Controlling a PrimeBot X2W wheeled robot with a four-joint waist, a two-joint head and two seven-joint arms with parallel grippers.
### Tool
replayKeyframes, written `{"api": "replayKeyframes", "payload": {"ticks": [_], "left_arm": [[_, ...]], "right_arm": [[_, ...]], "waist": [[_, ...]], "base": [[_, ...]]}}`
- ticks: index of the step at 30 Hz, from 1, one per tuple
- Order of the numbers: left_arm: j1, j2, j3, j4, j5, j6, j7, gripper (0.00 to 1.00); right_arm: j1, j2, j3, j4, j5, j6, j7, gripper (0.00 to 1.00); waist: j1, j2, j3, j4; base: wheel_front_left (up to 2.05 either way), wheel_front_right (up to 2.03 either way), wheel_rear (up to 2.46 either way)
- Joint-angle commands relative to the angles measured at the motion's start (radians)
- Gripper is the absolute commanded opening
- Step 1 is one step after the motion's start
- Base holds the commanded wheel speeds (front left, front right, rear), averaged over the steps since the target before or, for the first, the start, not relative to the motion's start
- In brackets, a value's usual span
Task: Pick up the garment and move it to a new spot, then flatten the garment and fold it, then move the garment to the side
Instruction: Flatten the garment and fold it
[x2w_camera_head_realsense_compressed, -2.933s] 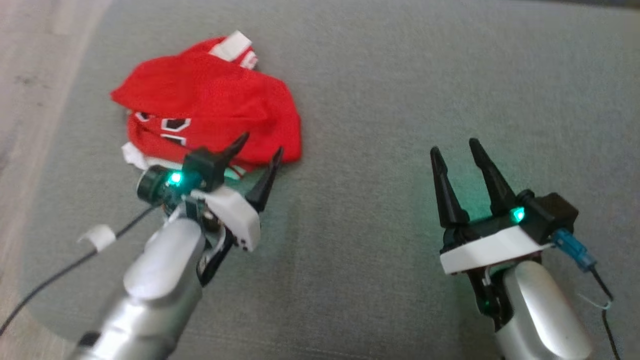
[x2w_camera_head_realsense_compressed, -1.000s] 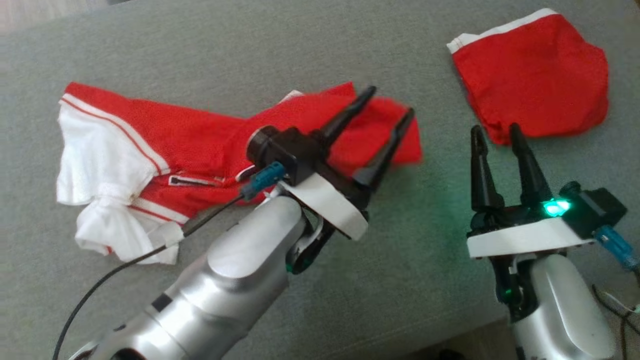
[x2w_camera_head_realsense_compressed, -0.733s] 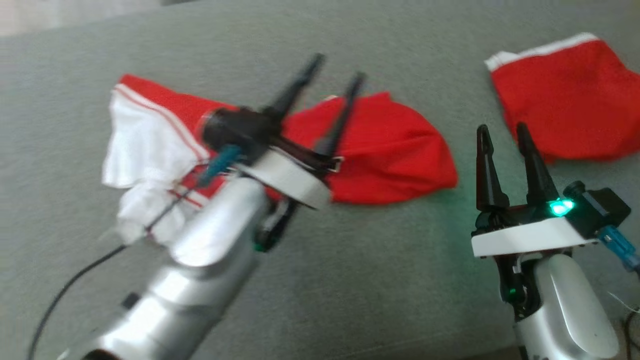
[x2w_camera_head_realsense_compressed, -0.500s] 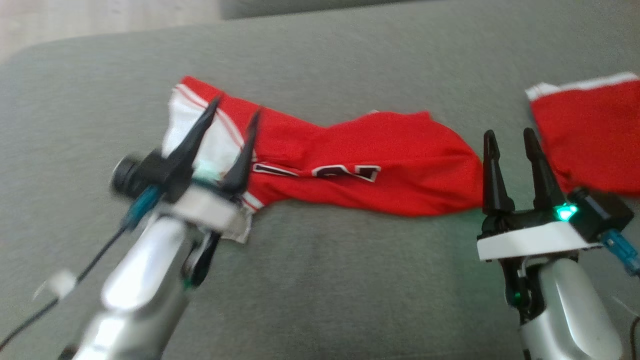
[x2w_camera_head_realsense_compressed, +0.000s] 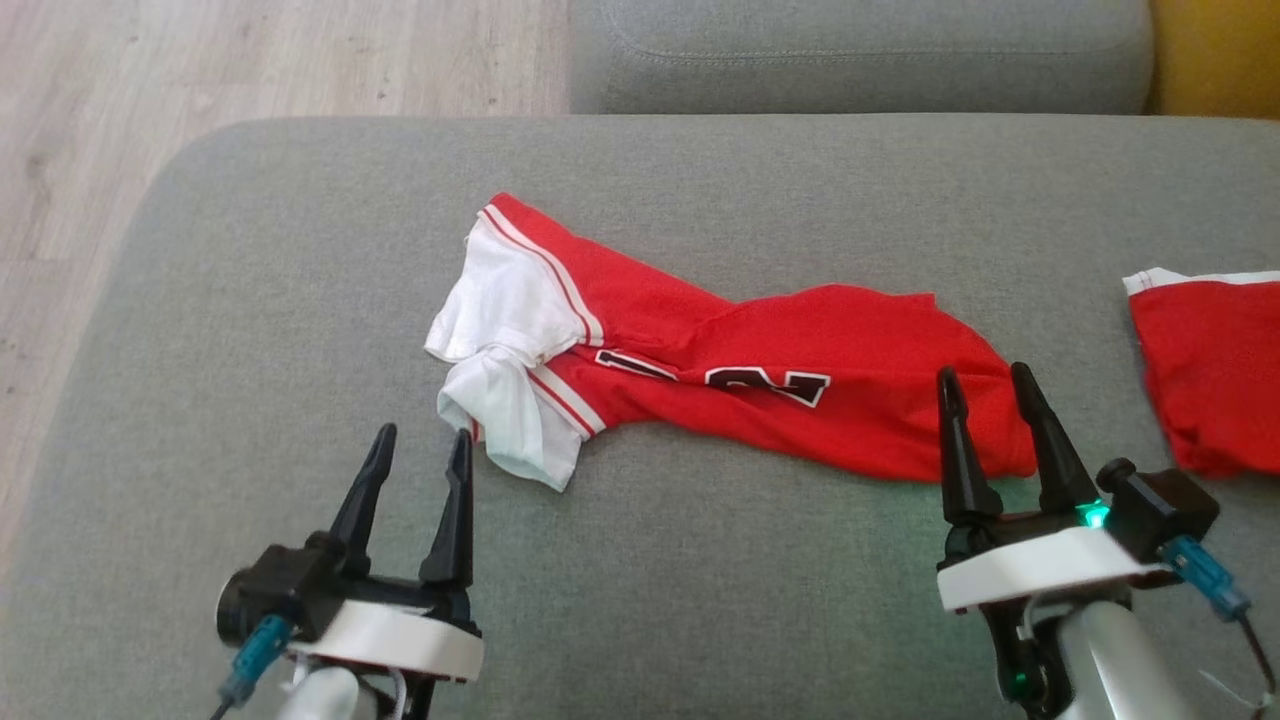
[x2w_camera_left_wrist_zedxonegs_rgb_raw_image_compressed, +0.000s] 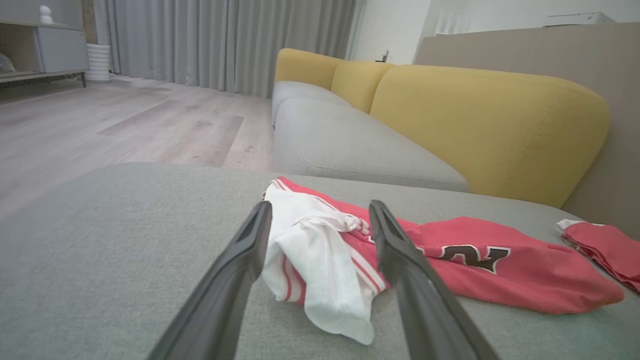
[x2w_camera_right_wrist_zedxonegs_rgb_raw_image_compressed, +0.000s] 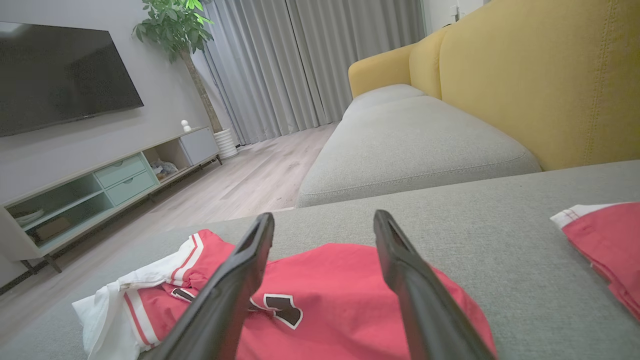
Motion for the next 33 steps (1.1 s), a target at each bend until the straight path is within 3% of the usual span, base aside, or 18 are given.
{"api": "replayKeyframes", "payload": {"ticks": [1,8,14,29,30,31,32,33], "left_arm": [[-0.041,0.006,0.05,-0.036,0.02,-0.011,-0.005,1.0],[-0.072,-0.004,0.038,0.04,0.064,-0.052,-0.005,1.0],[-0.127,-0.026,0.009,0.16,0.028,-0.077,0.061,1.0],[-0.259,-0.045,0.019,0.378,-0.032,-0.087,0.106,1.0],[-0.266,-0.044,0.022,0.393,-0.034,-0.086,0.103,0.77],[-0.274,-0.043,0.025,0.407,-0.035,-0.083,0.098,0.35],[-0.28,-0.042,0.03,0.419,-0.036,-0.08,0.089,0.0],[-0.285,-0.041,0.035,0.428,-0.039,-0.078,0.078,0.0]], "right_arm": [[-0.011,-0.002,0.025,-0.028,-0.002,-0.001,-0.009,1.0],[-0.027,-0.002,0.048,-0.031,-0.01,-0.001,-0.009,1.0],[-0.04,-0.002,0.046,-0.034,-0.014,-0.001,-0.009,1.0],[-0.076,-0.002,0.045,-0.039,-0.011,-0.001,-0.009,1.0],[-0.077,-0.002,0.045,-0.039,-0.011,-0.001,-0.009,1.0],[-0.078,-0.002,0.045,-0.039,-0.011,-0.001,-0.009,1.0],[-0.079,-0.002,0.045,-0.038,-0.012,-0.001,-0.009,1.0],[-0.079,-0.002,0.044,-0.037,-0.012,-0.001,-0.009,1.0]], "waist": [[0.0002,-0.0001,-0.001,-0.004],[0.0002,-0.0001,0.015,-0.034],[0.0002,-0.0001,0.054,-0.06],[0.0002,-0.0001,0.126,-0.113],[0.0002,-0.0001,0.127,-0.115],[0.0002,-0.0001,0.127,-0.116],[0.0002,-0.0001,0.126,-0.117],[0.0002,-0.0001,0.125,-0.118]], "base": [[0.0,0.0,0.0],[0.0,0.0,0.0],[0.0,0.0,0.0],[0.0,0.0,0.0],[0.0,0.0,0.0],[0.0,0.0,0.0],[0.0,0.0,0.0],[0.0,0.0,0.0]]}}
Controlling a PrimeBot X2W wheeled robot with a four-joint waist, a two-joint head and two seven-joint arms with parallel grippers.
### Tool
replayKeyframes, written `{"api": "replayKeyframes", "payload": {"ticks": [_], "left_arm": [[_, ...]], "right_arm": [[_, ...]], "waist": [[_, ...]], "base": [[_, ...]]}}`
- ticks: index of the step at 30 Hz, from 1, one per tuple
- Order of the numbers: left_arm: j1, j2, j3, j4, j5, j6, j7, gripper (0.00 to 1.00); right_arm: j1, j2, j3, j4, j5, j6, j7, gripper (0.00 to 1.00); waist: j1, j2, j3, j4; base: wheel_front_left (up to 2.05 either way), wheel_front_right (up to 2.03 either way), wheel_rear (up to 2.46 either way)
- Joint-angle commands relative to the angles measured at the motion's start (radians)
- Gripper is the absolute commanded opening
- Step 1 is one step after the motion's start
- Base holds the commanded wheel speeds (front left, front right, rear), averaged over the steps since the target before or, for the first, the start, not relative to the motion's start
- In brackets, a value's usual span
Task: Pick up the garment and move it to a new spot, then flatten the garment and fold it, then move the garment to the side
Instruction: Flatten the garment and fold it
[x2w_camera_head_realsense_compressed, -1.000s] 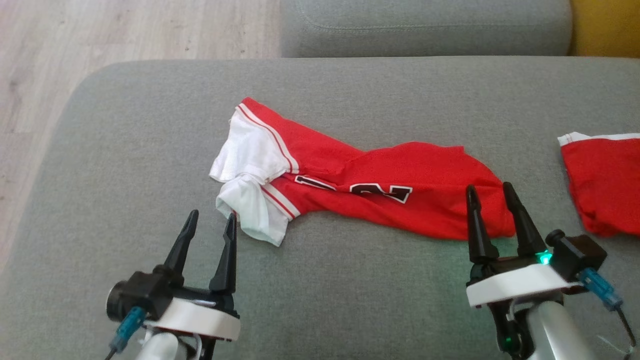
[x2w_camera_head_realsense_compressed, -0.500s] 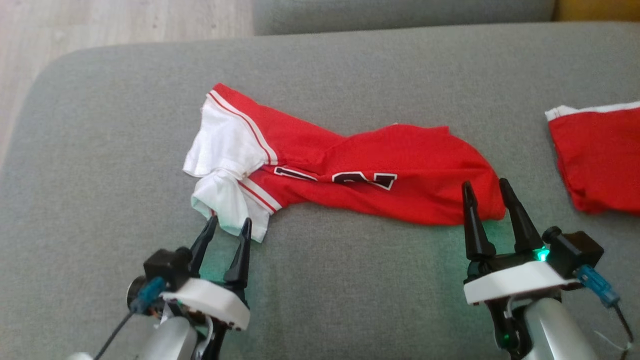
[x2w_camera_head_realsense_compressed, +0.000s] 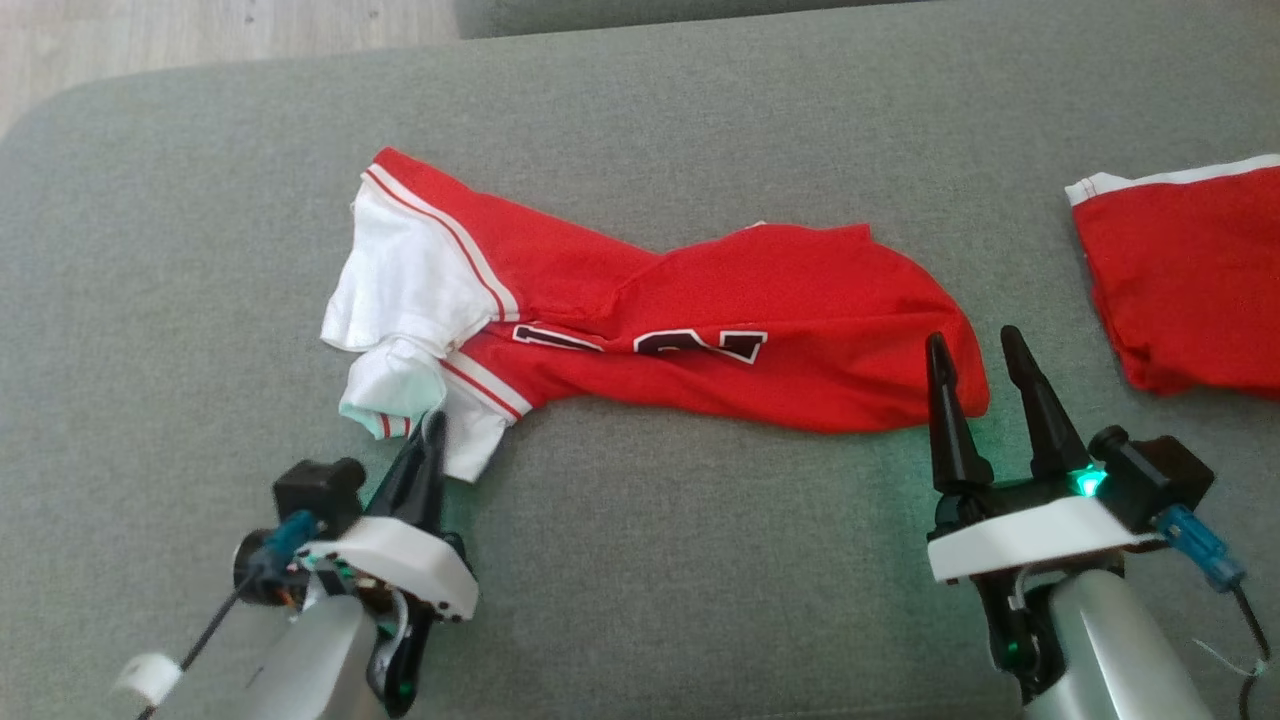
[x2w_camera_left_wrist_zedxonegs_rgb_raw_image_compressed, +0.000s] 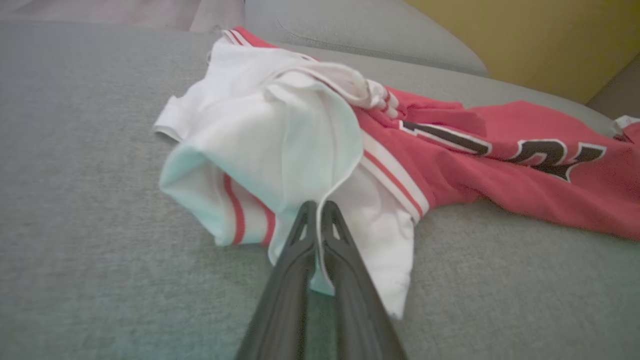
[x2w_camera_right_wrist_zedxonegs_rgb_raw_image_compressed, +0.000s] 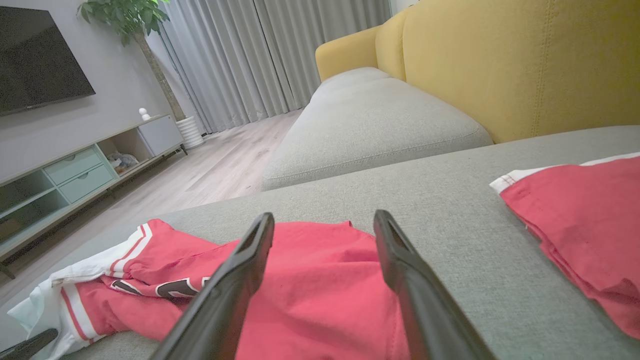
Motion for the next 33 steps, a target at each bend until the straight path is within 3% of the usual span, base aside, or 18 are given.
{"api": "replayKeyframes", "payload": {"ticks": [1,7,17,27,28,29,30,33], "left_arm": [[-0.039,0.018,0.048,-0.012,-0.014,0.004,-0.025,0.0],[-0.015,0.019,0.1,-0.033,-0.036,0.008,-0.087,0.0],[0.14,0.015,0.154,-0.195,-0.044,0.035,-0.096,0.0],[0.28,0.015,0.089,-0.268,-0.021,0.089,0.027,0.0],[0.286,0.016,0.083,-0.274,-0.016,0.096,0.038,0.04],[0.288,0.019,0.077,-0.284,-0.006,0.103,0.039,0.61],[0.286,0.022,0.075,-0.297,0.005,0.113,0.03,1.0],[0.264,0.032,0.072,-0.337,0.032,0.122,-0.01,1.0]], "right_arm": [[-0.03,-0.002,0.023,-0.029,-0.003,-0.001,-0.009,1.0],[-0.016,-0.002,0.013,-0.022,-0.004,-0.001,-0.009,1.0],[0.016,-0.002,0.017,0.001,0.008,-0.001,-0.009,1.0],[0.021,-0.002,0.031,0.022,0.021,-0.001,-0.009,1.0],[0.021,-0.002,0.032,0.024,0.022,-0.001,-0.009,1.0],[0.021,-0.002,0.033,0.025,0.023,-0.001,-0.009,1.0],[0.02,-0.002,0.034,0.025,0.024,-0.001,-0.009,1.0],[0.019,-0.002,0.036,0.025,0.023,-0.001,-0.009,1.0]], "waist": [[-0.0002,0.0,-0.005,0.001],[-0.0002,0.0,-0.051,0.033],[-0.0002,0.0,-0.127,0.106],[-0.0002,0.0,-0.156,0.117],[-0.0002,0.0,-0.158,0.116],[-0.0002,0.0,-0.159,0.115],[-0.0002,0.0,-0.16,0.113],[-0.0002,0.0,-0.16,0.108]], "base": [[0.0,0.0,0.0],[0.0,0.0,0.0],[0.0,0.0,0.0],[0.0,0.0,0.0],[0.0,0.0,0.0],[0.0,0.0,0.0],[0.0,0.0,0.0],[0.0,0.0,0.0]]}}
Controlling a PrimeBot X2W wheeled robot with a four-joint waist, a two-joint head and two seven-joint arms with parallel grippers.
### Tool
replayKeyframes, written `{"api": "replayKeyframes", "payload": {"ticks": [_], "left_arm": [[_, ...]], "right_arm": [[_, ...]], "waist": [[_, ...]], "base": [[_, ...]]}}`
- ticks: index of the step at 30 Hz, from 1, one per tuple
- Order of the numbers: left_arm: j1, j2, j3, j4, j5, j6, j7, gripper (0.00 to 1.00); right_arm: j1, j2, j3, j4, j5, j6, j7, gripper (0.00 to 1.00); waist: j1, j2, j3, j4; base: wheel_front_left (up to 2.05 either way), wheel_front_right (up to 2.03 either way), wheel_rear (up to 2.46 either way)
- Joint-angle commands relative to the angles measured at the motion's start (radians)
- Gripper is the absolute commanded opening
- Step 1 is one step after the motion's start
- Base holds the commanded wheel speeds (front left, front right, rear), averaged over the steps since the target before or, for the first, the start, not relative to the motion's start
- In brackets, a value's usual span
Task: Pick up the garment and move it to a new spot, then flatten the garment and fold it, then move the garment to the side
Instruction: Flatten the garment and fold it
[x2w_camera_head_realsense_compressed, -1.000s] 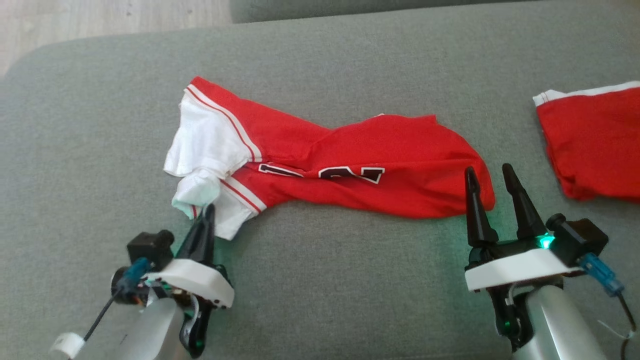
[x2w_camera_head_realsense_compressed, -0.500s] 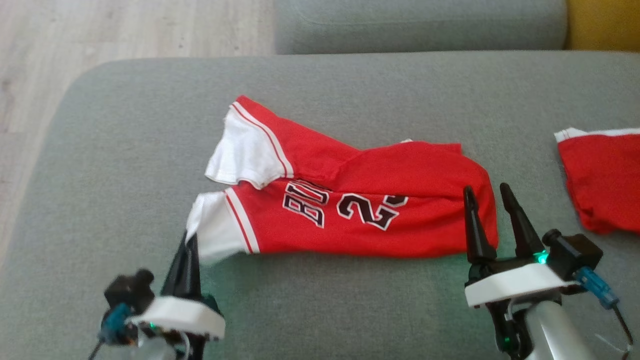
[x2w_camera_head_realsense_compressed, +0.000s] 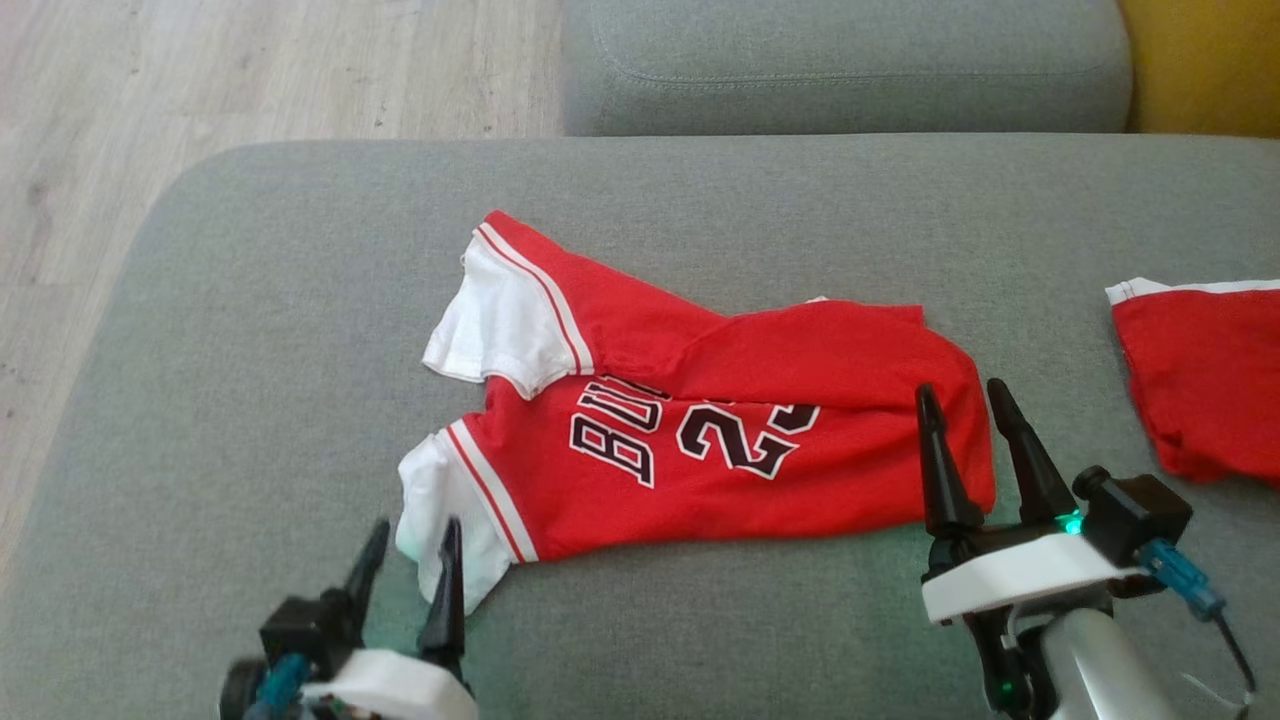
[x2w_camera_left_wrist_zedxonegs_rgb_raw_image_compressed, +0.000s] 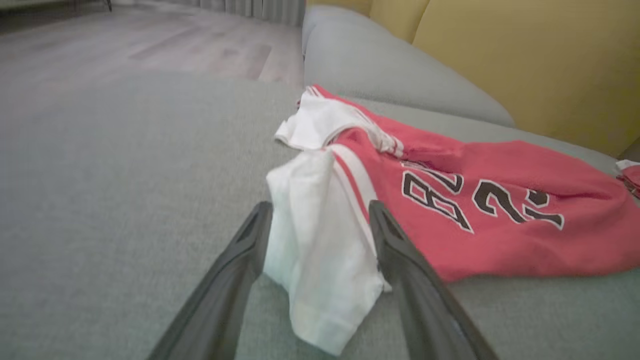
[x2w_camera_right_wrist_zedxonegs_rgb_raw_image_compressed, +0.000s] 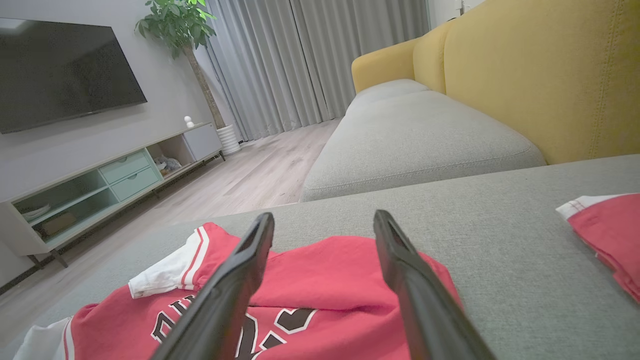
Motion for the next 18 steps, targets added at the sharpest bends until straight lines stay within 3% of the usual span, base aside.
{"api": "replayKeyframes", "payload": {"ticks": [1,12,18], "left_arm": [[-0.066,0.018,0.023,-0.041,0.016,0.003,-0.02,1.0],[-0.155,0.02,0.046,-0.179,0.121,-0.002,-0.088,1.0],[-0.211,0.052,0.004,-0.108,0.205,-0.034,-0.075,1.0]], "right_arm": [[-0.024,-0.002,0.024,-0.03,0.002,-0.001,-0.009,1.0],[-0.038,-0.002,0.03,-0.042,-0.011,-0.001,-0.009,1.0],[-0.049,-0.002,0.023,-0.054,-0.021,-0.001,-0.009,1.0]], "waist": [[0.0,0.0,0.001,-0.002],[0.0,0.0,0.041,-0.05],[0.0,0.0,0.09,-0.077]], "base": [[0.0,0.0,0.0],[0.0,0.0,0.0],[0.0,0.0,0.0]]}}
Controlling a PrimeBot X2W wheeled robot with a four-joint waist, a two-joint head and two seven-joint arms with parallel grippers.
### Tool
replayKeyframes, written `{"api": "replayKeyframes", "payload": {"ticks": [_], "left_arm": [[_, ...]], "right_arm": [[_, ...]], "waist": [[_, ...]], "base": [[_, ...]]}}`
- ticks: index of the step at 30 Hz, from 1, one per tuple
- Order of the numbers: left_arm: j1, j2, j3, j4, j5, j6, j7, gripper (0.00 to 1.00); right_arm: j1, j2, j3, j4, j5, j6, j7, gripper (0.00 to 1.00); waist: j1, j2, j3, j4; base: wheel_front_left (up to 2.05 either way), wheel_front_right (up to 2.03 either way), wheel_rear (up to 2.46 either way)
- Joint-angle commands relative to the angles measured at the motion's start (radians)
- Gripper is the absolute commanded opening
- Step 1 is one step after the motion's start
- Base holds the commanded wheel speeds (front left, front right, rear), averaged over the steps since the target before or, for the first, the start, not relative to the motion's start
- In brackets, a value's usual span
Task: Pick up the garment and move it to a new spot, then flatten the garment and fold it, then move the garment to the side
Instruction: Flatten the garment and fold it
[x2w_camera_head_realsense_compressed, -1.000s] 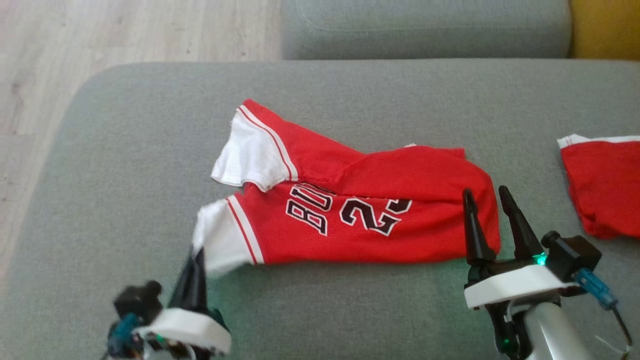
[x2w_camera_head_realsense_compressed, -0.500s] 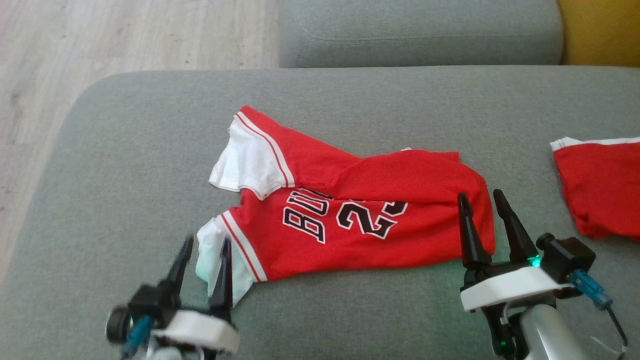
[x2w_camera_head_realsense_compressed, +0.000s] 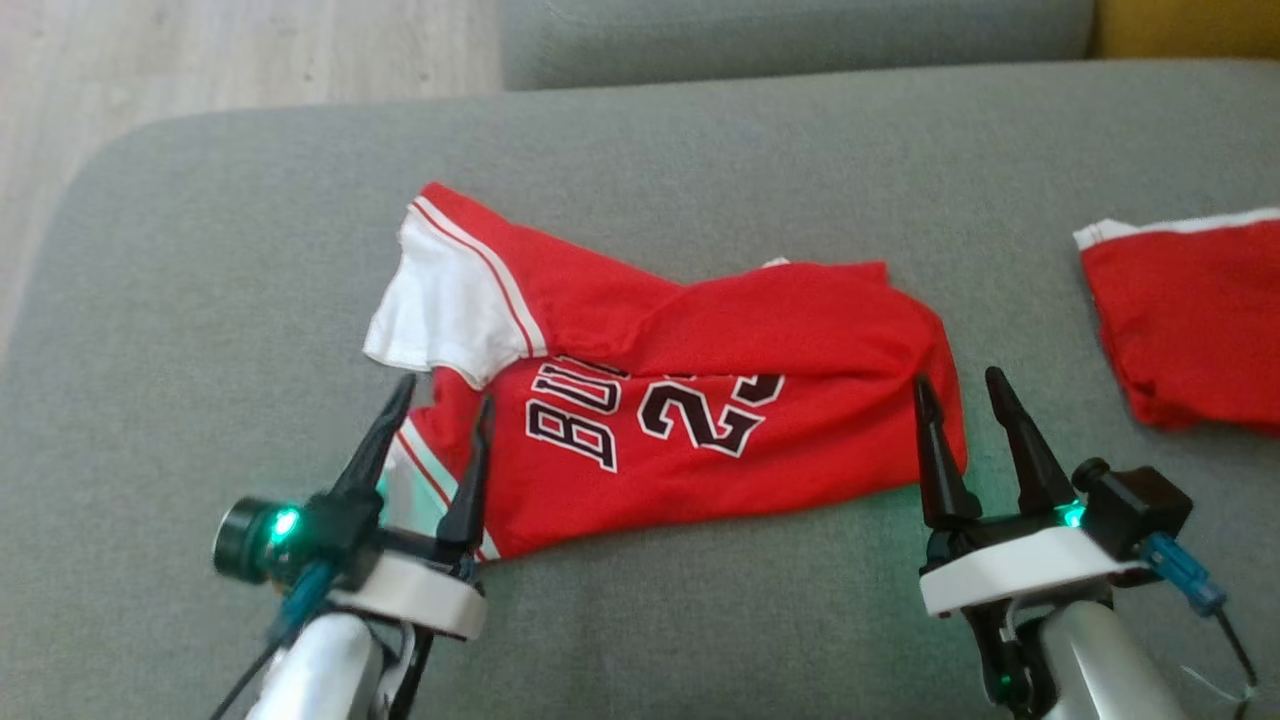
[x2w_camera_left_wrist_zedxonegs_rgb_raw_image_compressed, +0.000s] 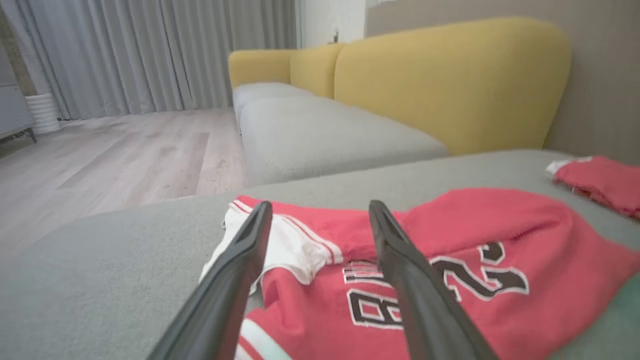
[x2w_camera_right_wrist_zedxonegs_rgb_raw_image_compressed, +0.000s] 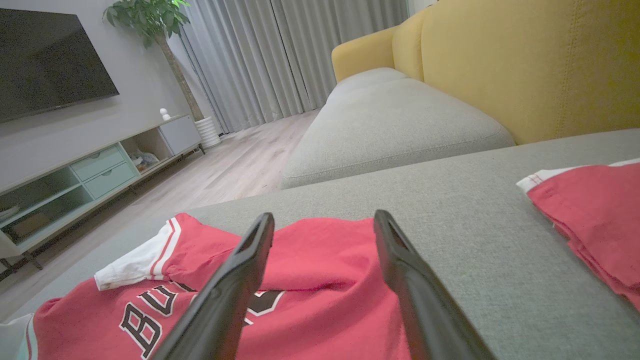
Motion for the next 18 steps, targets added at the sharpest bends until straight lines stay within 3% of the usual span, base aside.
{"api": "replayKeyframes", "payload": {"ticks": [1,13,18], "left_arm": [[-0.077,0.036,0.006,0.018,0.035,-0.007,0.018,1.0],[-0.254,0.091,-0.041,0.235,0.126,0.002,0.127,1.0],[-0.282,0.099,-0.048,0.285,0.137,0.012,0.123,1.0]], "right_arm": [[-0.047,-0.002,0.019,-0.038,-0.012,-0.001,-0.009,1.0],[-0.071,-0.002,0.021,-0.051,-0.016,-0.001,-0.009,1.0],[-0.075,-0.002,0.023,-0.051,-0.017,-0.001,-0.009,1.0]], "waist": [[0.0,0.0,0.028,-0.015],[0.0,0.0,0.109,-0.054],[0.0,0.0,0.118,-0.063]], "base": [[0.0,0.0,0.0],[0.0,0.0,0.0],[0.0,0.0,0.0]]}}
